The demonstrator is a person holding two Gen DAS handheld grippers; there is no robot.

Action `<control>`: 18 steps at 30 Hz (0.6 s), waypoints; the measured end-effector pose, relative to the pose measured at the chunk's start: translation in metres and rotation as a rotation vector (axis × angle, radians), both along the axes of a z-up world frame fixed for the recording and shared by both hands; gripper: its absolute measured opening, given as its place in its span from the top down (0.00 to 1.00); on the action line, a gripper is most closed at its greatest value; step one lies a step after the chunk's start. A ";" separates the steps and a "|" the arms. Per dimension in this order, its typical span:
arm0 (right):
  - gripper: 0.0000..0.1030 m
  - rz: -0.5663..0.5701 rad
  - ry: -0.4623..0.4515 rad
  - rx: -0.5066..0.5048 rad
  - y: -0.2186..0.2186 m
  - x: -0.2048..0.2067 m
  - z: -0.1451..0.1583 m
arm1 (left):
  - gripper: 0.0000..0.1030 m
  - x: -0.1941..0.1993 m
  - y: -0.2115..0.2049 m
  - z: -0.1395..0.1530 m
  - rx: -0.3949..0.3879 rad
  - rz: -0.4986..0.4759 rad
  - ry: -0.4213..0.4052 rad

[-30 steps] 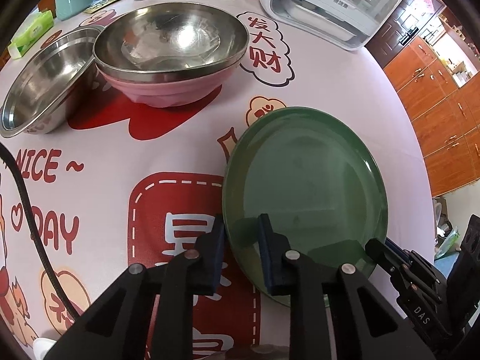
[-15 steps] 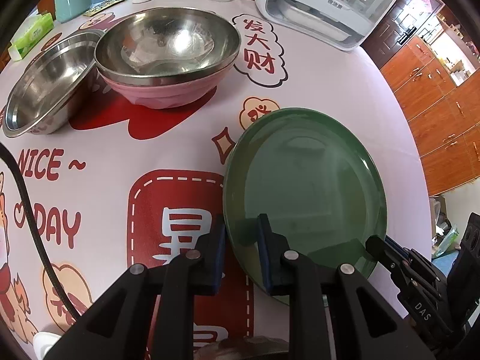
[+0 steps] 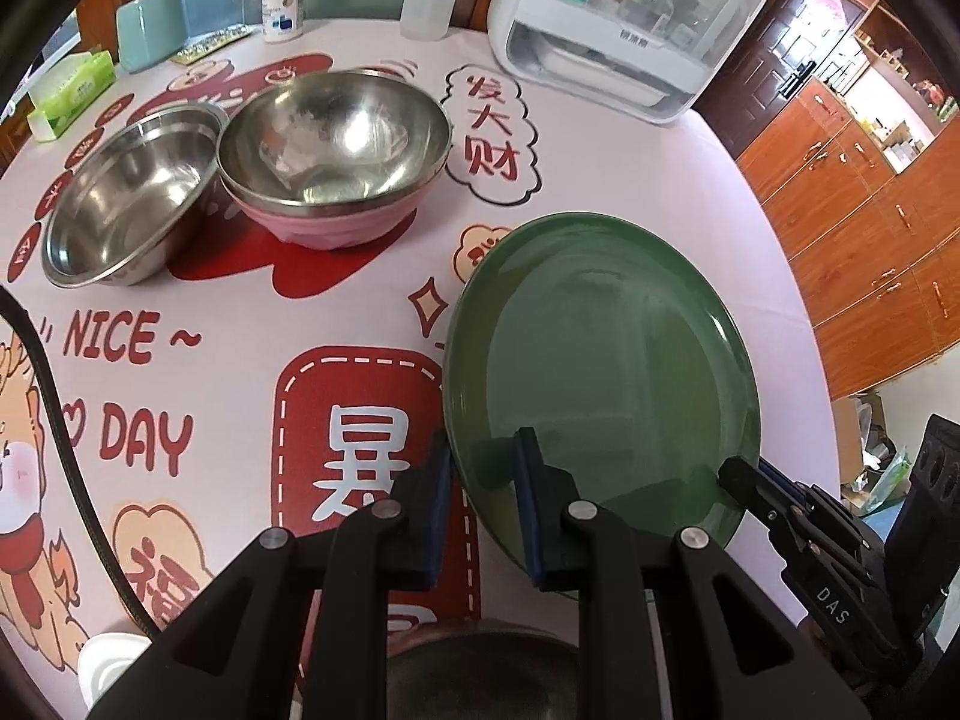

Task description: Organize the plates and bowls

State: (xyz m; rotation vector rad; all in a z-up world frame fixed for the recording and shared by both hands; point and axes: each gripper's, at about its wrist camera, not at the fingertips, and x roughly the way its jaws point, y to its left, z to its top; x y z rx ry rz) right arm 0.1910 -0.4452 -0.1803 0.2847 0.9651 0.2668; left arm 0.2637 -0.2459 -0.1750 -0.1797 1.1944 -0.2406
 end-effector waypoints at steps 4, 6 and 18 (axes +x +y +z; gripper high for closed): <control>0.83 0.005 -0.025 -0.001 0.001 -0.005 0.010 | 0.83 -0.008 0.004 0.012 -0.010 0.002 -0.015; 0.83 0.011 -0.039 -0.004 0.003 -0.008 0.016 | 0.83 -0.013 0.006 0.018 -0.012 0.005 -0.026; 0.83 0.062 -0.114 -0.003 0.020 -0.027 0.043 | 0.83 -0.056 0.026 0.045 -0.024 0.058 -0.070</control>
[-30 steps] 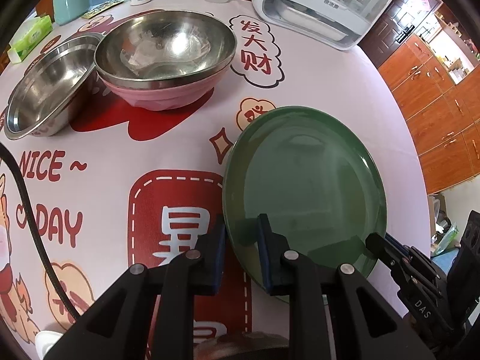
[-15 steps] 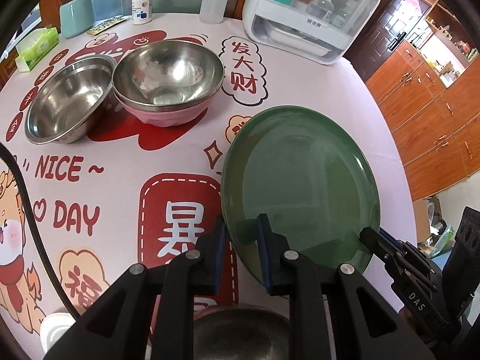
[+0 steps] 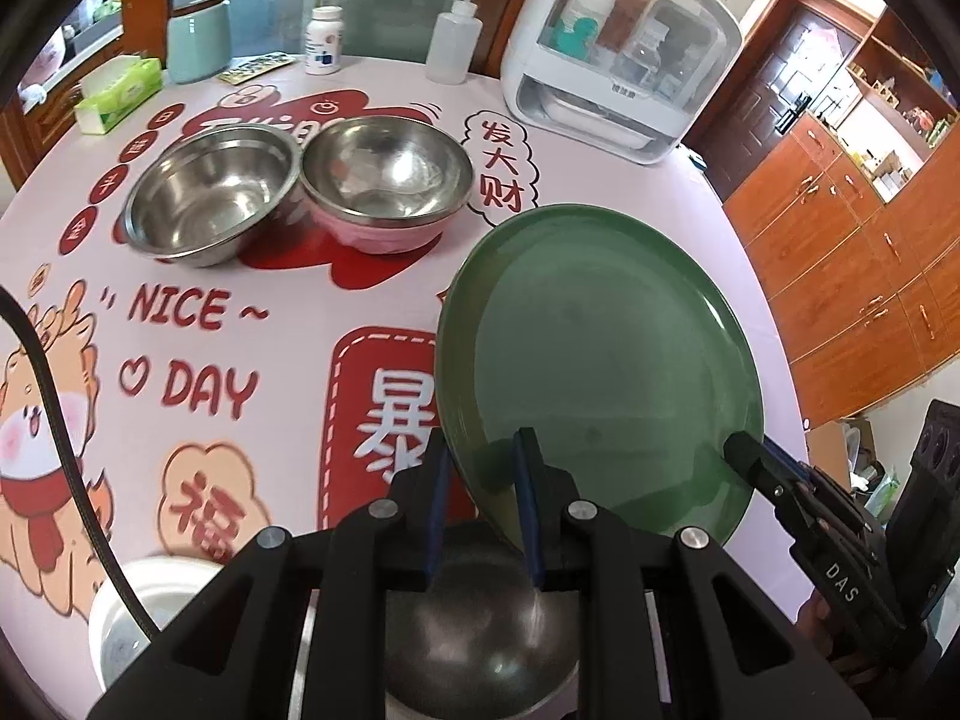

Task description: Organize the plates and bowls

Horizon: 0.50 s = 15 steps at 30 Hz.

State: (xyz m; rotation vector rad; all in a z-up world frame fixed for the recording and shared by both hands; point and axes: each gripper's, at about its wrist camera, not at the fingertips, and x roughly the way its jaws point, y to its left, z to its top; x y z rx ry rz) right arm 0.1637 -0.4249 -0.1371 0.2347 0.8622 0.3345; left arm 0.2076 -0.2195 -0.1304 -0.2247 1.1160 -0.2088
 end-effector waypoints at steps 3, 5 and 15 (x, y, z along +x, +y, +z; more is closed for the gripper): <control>0.83 0.021 -0.017 -0.002 0.006 -0.006 0.006 | 0.83 -0.013 0.008 0.006 0.000 0.015 -0.010; 0.83 0.035 -0.026 -0.001 0.011 -0.010 0.010 | 0.83 -0.023 0.014 0.010 -0.001 0.029 -0.015; 0.83 0.106 -0.062 -0.007 0.037 -0.040 0.026 | 0.83 -0.067 0.043 0.022 -0.016 0.090 -0.048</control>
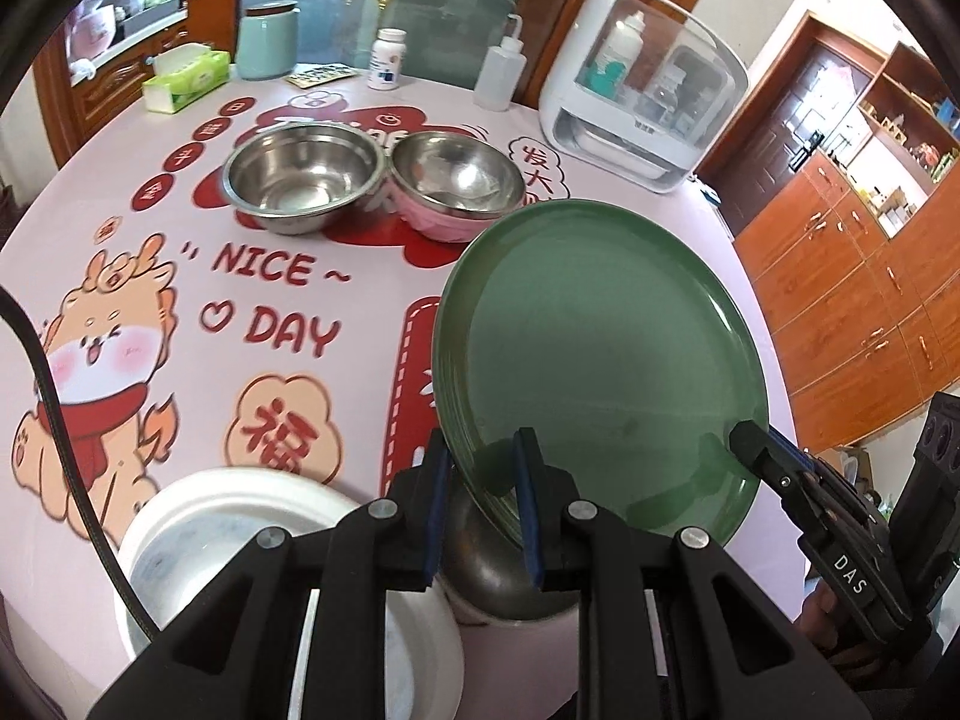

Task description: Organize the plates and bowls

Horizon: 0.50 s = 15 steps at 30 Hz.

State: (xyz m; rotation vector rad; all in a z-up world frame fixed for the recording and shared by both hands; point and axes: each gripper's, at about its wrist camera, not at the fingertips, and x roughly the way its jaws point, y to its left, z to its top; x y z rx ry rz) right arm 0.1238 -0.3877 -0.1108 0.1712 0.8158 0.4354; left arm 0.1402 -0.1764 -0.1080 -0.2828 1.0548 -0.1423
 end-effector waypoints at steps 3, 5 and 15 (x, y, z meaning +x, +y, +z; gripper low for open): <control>0.83 0.020 -0.002 -0.009 0.008 -0.008 0.001 | 0.83 -0.009 0.008 0.000 -0.004 0.020 0.000; 0.83 0.031 -0.001 -0.012 0.012 -0.014 0.001 | 0.83 -0.016 0.013 0.001 -0.001 0.029 -0.004; 0.82 0.083 0.000 -0.025 0.042 -0.043 0.003 | 0.83 -0.054 0.046 0.004 0.004 0.068 -0.010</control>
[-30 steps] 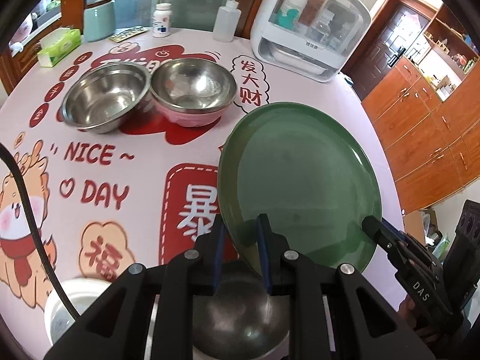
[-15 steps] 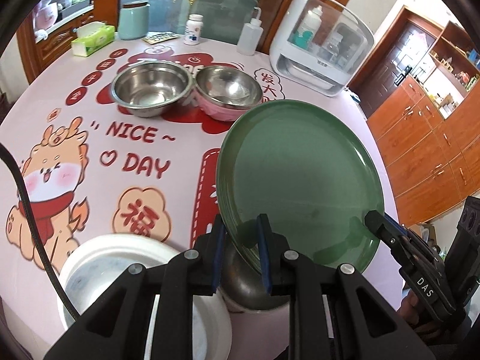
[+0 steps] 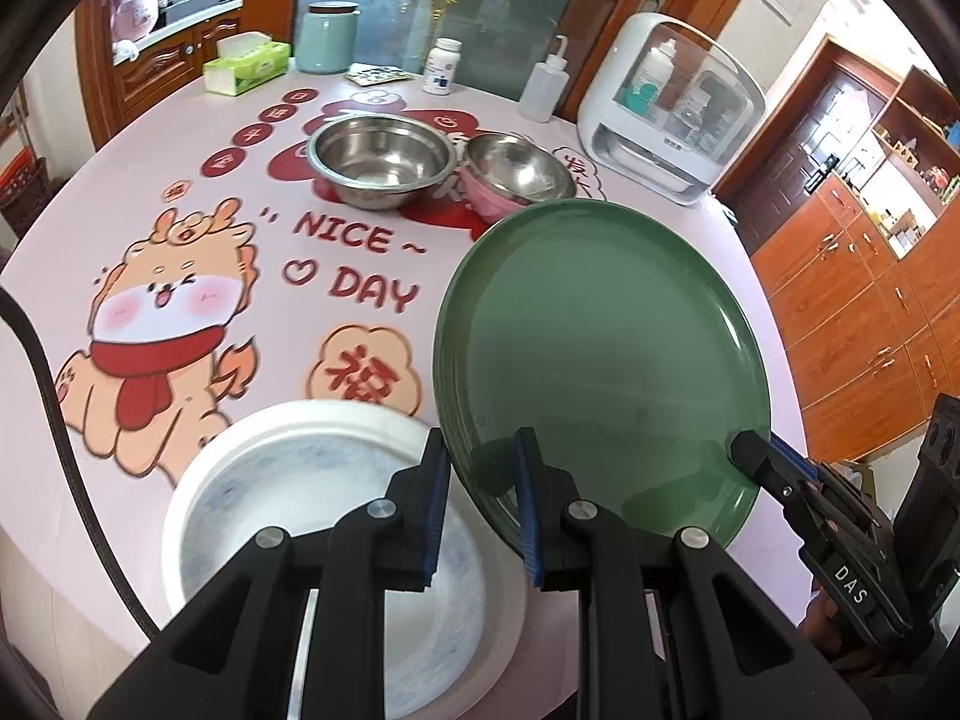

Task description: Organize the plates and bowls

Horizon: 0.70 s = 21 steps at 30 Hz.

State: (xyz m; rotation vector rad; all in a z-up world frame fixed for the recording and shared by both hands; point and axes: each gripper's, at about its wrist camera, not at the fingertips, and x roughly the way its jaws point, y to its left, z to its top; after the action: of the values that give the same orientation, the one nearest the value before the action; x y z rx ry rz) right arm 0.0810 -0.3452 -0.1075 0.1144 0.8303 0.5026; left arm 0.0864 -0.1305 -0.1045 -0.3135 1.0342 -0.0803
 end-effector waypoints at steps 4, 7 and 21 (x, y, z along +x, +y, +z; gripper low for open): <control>0.82 0.021 0.007 -0.007 0.016 -0.010 0.000 | 0.83 -0.013 0.014 -0.001 0.004 0.015 0.002; 0.83 0.034 0.012 -0.011 0.027 -0.019 -0.001 | 0.83 -0.023 0.024 -0.002 0.002 0.025 0.006; 0.83 0.039 0.076 -0.034 0.070 -0.054 -0.013 | 0.82 -0.065 0.063 -0.013 0.017 0.028 0.056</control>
State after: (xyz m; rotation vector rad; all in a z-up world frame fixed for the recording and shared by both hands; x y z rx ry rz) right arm 0.0271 -0.2751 -0.1201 0.0871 0.9160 0.5230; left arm 0.0218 -0.0680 -0.1180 -0.3166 1.0855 -0.0378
